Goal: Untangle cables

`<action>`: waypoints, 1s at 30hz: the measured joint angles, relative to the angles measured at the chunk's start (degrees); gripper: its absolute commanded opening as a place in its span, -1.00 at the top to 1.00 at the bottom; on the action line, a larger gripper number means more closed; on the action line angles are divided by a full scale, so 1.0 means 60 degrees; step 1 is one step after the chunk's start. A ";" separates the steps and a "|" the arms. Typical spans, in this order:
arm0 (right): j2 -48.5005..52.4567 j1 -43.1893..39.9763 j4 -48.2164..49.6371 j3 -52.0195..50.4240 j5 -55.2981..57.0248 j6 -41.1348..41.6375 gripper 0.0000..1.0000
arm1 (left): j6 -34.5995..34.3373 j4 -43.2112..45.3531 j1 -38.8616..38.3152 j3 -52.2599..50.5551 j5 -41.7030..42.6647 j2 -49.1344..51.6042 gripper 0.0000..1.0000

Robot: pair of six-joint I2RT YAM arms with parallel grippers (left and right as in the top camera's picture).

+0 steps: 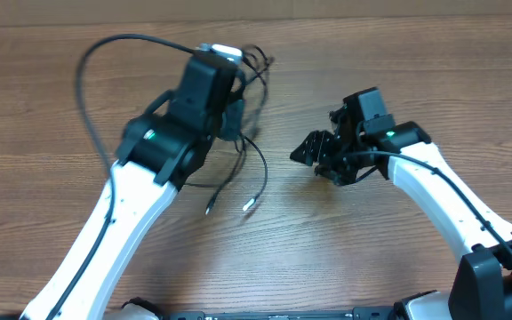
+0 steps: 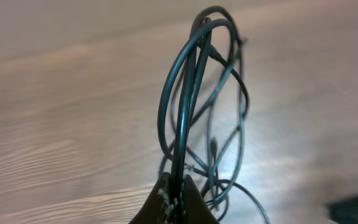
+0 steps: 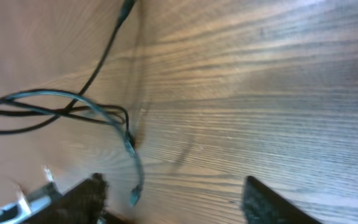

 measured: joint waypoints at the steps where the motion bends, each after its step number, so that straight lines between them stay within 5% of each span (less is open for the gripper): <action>1: 0.0000 -0.0117 0.0004 0.0051 -0.0087 0.0000 -1.00 | -0.0146 -0.0069 0.0000 0.0004 -0.0488 -0.0200 0.92; 7: 0.0000 -0.0353 -0.0120 0.0051 0.0131 -0.0025 -1.00 | -0.1195 -0.0623 0.0047 0.0033 -0.1668 -0.0525 0.92; 19: 0.0000 -0.0368 -0.0117 0.0051 0.0550 -0.0029 -1.00 | -0.0565 0.0270 0.0120 0.0033 0.2765 0.0189 0.92; 30: 0.0000 -0.0364 -0.0124 0.0051 0.0550 -0.0025 -1.00 | -0.0692 -0.0758 0.0131 0.0033 0.3566 0.0838 0.88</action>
